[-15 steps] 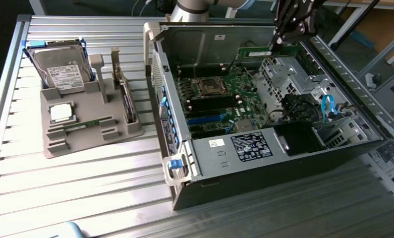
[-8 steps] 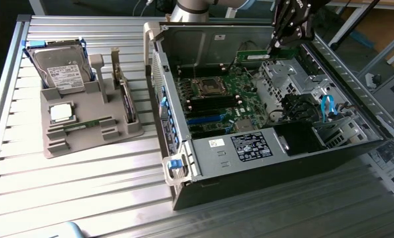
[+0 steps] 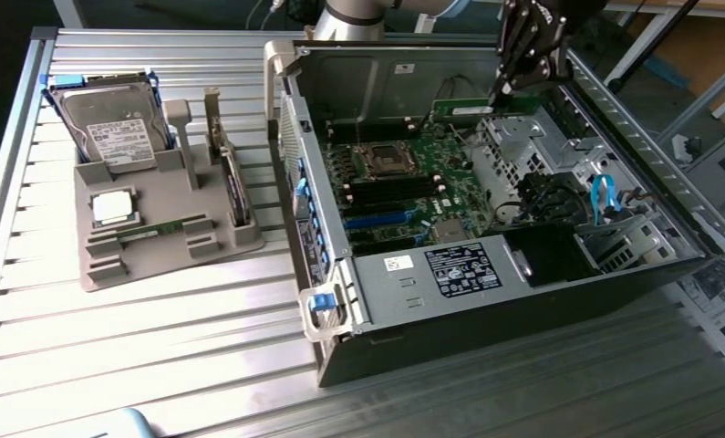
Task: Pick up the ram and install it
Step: 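Insert the ram into the slot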
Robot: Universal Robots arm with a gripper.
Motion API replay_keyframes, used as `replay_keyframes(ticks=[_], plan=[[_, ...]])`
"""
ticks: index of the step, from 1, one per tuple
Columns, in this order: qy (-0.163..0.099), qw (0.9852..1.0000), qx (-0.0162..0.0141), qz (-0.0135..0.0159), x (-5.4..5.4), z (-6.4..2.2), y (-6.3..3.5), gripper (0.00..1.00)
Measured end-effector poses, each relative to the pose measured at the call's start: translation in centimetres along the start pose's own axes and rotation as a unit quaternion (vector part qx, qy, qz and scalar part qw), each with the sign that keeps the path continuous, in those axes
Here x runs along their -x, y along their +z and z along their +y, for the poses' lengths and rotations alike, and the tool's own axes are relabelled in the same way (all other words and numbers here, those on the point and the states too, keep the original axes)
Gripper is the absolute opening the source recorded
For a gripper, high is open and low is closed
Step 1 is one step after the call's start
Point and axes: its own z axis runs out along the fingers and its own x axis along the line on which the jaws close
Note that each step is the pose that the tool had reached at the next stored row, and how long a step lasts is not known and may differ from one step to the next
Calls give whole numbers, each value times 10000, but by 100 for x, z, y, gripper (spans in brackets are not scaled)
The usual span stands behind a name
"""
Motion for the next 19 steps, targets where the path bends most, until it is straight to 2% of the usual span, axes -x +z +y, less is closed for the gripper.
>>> replay_keyframes(ticks=[19], plan=[[0,10000,0,0,-10,-3,202,12]])
